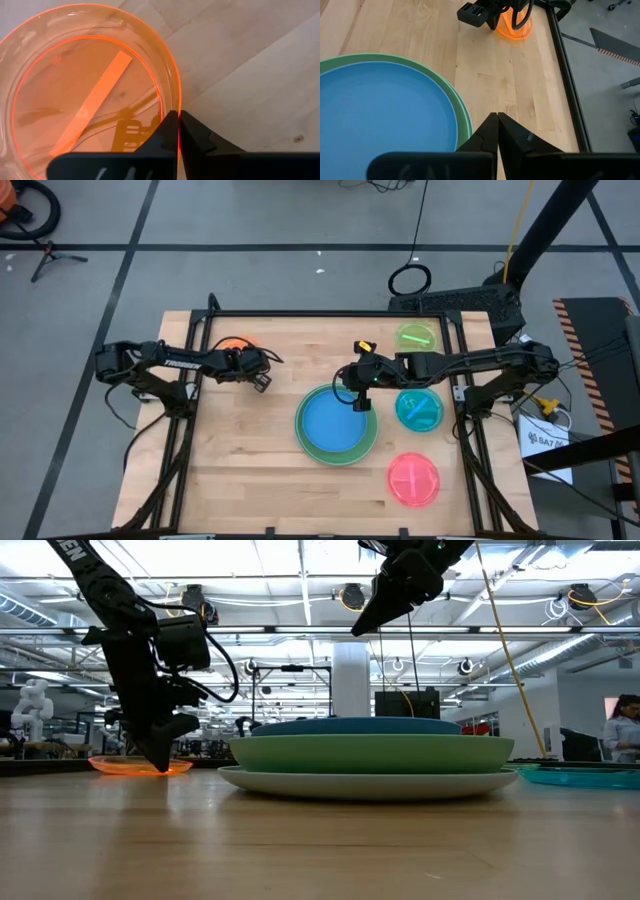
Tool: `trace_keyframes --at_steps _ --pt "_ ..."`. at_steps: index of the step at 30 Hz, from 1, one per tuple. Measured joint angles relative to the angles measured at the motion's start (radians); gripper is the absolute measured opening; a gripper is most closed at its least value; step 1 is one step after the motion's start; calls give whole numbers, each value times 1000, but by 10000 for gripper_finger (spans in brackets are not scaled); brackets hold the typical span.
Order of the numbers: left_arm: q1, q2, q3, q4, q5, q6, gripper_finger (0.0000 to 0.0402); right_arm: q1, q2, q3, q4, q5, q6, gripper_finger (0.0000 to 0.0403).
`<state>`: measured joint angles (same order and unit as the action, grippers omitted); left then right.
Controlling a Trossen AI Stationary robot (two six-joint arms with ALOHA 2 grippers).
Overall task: Stack plastic plates
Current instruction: Stack the orange plate on top of the dark blue plate
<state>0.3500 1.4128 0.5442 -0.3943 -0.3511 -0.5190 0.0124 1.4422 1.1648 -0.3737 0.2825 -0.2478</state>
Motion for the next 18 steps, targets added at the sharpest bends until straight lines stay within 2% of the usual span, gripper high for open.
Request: trace_keyframes --at_steps 5,10,18 --pt "-7 0 6 -16 1 0 7 0 0 0 0 0 0 2" --pt "-40 2 70 -138 21 -6 7 0 0 0 -2 0 0 2" --pt "-94 2 167 -211 20 16 6 0 0 0 -11 0 4 2"
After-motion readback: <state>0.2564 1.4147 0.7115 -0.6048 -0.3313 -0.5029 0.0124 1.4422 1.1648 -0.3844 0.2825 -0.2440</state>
